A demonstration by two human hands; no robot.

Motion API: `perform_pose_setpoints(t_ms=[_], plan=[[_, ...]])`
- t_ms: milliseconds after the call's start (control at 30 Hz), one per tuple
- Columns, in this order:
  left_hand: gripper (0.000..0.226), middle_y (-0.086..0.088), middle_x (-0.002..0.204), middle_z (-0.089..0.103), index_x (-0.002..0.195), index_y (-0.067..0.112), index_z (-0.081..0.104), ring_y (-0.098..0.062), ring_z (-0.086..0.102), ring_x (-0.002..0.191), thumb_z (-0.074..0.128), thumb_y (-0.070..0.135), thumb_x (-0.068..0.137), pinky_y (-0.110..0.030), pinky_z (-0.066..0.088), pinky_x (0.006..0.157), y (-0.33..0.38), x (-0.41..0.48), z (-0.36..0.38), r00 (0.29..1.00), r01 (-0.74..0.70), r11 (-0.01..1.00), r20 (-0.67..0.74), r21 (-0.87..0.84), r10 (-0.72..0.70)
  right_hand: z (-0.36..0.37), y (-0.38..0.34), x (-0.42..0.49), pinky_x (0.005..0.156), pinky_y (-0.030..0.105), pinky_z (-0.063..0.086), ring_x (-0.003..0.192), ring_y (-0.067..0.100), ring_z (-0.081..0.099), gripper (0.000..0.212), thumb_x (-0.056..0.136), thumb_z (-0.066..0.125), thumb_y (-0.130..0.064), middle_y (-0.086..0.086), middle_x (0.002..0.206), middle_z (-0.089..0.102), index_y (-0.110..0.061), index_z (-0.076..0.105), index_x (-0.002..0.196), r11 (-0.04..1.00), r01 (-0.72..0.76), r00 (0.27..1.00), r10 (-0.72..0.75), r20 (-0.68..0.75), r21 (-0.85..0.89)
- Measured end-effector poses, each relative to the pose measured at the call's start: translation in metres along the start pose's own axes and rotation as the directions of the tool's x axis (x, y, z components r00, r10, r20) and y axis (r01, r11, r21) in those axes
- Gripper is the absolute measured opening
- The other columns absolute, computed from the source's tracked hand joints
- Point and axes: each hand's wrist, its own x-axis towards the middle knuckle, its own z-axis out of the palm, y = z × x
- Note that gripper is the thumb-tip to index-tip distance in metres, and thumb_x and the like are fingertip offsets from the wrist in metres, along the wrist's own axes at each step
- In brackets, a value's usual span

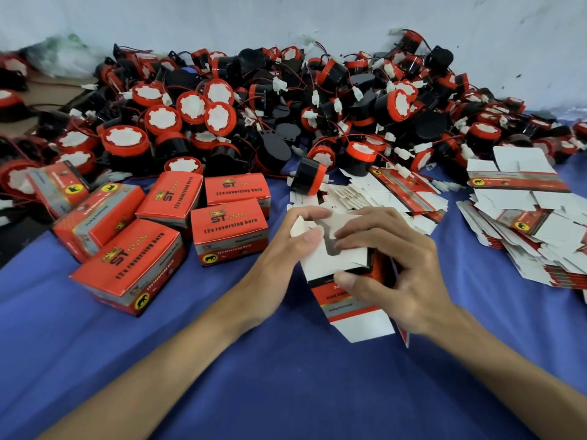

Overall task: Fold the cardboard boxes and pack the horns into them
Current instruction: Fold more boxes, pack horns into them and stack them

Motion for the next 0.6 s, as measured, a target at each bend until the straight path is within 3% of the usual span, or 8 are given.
perform_pose_setpoints(t_ms=[100, 267, 400, 600], plan=[[0.03, 0.003, 0.105, 0.055, 0.114, 0.029, 0.046, -0.002, 0.061, 0.088, 0.05, 0.03, 0.085, -0.017, 0.049, 0.075, -0.0002, 0.0001, 0.0008, 1.0, -0.012, 1.0, -0.016, -0.017, 0.012, 0.0044, -0.0024, -0.002, 0.089, 0.033, 0.044, 0.097, 0.032, 0.057, 0.034, 0.073, 0.068, -0.034, 0.009, 0.097, 0.064, -0.003, 0.073, 0.084, 0.998, 0.044, 0.999, -0.044, 0.013, -0.035], [0.037, 0.027, 0.097, 0.051, 0.119, 0.028, 0.033, 0.011, 0.056, 0.084, 0.051, 0.023, 0.087, -0.011, 0.046, 0.072, 0.0006, -0.0006, 0.0002, 0.999, -0.043, 0.999, 0.019, 0.026, 0.042, 0.0063, -0.0025, -0.0046, 0.086, 0.017, 0.039, 0.094, 0.012, 0.055, 0.036, 0.071, 0.068, -0.037, 0.017, 0.116, 0.054, -0.006, 0.072, 0.089, 0.998, 0.056, 0.998, -0.056, 0.01, -0.041], [0.04, 0.008, 0.11, 0.044, 0.12, 0.025, 0.034, 0.011, 0.055, 0.087, 0.056, 0.024, 0.087, -0.011, 0.046, 0.073, 0.0019, 0.0012, 0.0001, 0.998, -0.064, 0.995, -0.001, 0.073, 0.064, 0.009, -0.0016, -0.0066, 0.095, 0.021, 0.04, 0.113, 0.017, 0.053, 0.041, 0.071, 0.07, -0.037, 0.017, 0.12, 0.052, -0.003, 0.068, 0.094, 0.998, 0.061, 0.998, -0.062, -0.017, -0.031], [0.016, 0.003, 0.104, 0.051, 0.1, 0.025, 0.05, -0.004, 0.053, 0.09, 0.057, 0.025, 0.086, -0.017, 0.044, 0.077, 0.0079, 0.0025, -0.0046, 0.992, -0.11, 0.942, -0.021, 0.318, 0.123, 0.0114, -0.0036, -0.0079, 0.099, 0.026, 0.043, 0.118, 0.019, 0.055, 0.061, 0.068, 0.073, -0.04, 0.014, 0.122, 0.056, -0.009, 0.051, 0.116, 0.999, 0.02, 0.999, -0.02, -0.028, 0.026]])
